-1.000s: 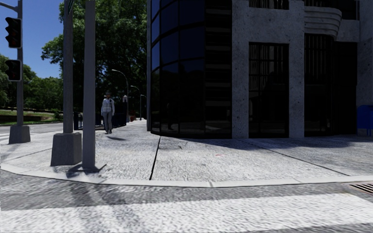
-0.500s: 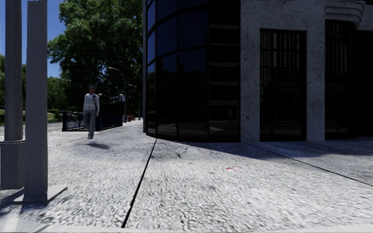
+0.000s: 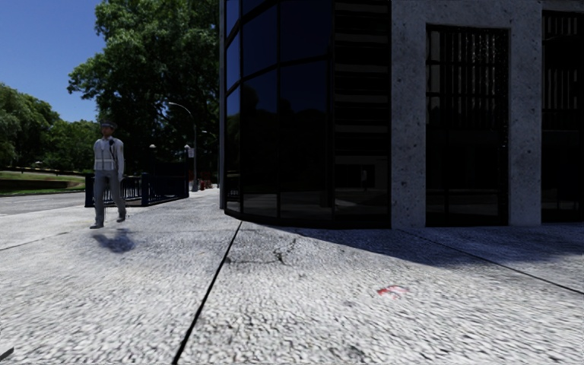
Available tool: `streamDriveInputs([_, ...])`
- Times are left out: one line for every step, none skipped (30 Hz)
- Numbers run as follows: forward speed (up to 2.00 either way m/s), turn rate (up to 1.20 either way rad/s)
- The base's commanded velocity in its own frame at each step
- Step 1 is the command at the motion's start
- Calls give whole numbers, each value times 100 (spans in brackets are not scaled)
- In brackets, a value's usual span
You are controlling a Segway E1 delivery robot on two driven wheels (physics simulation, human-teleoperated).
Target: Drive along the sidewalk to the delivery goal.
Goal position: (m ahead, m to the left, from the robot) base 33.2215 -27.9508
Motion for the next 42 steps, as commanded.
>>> streamDriveInputs([118, 20])
streamDriveInputs([118, 21])
streamDriveInputs([118, 21])
streamDriveInputs([118, 21])
streamDriveInputs([118, 22])
streamDriveInputs([118, 22])
streamDriveInputs([118, 22])
streamDriveInputs([118, 22])
streamDriveInputs([120, 22])
streamDriveInputs([127, 22])
streamDriveInputs([148, 22])
streamDriveInputs([148, 22])
streamDriveInputs([156, 22])
streamDriveInputs([167, 22])
streamDriveInputs([180, 22])
streamDriveInputs([200, 23])
streamDriveInputs([200, 23])
streamDriveInputs([200, 25])
streamDriveInputs([200, 27])
streamDriveInputs([200, 34])
streamDriveInputs([200, 36])
streamDriveInputs([200, 36])
streamDriveInputs([200, 38])
streamDriveInputs([200, 41])
streamDriveInputs([200, 46])
streamDriveInputs([200, 49])
streamDriveInputs([200, 49])
streamDriveInputs([200, 52])
streamDriveInputs([200, 56])
streamDriveInputs([200, 57])
streamDriveInputs([200, 57])
streamDriveInputs([200, 58])
streamDriveInputs([200, 59])
streamDriveInputs([200, 60])
streamDriveInputs([200, 63])
streamDriveInputs([200, 63])
streamDriveInputs([200, 66])
streamDriveInputs([200, 66])
streamDriveInputs([200, 66])
streamDriveInputs([200, 66])
streamDriveInputs([200, 66])
streamDriveInputs([200, 65])
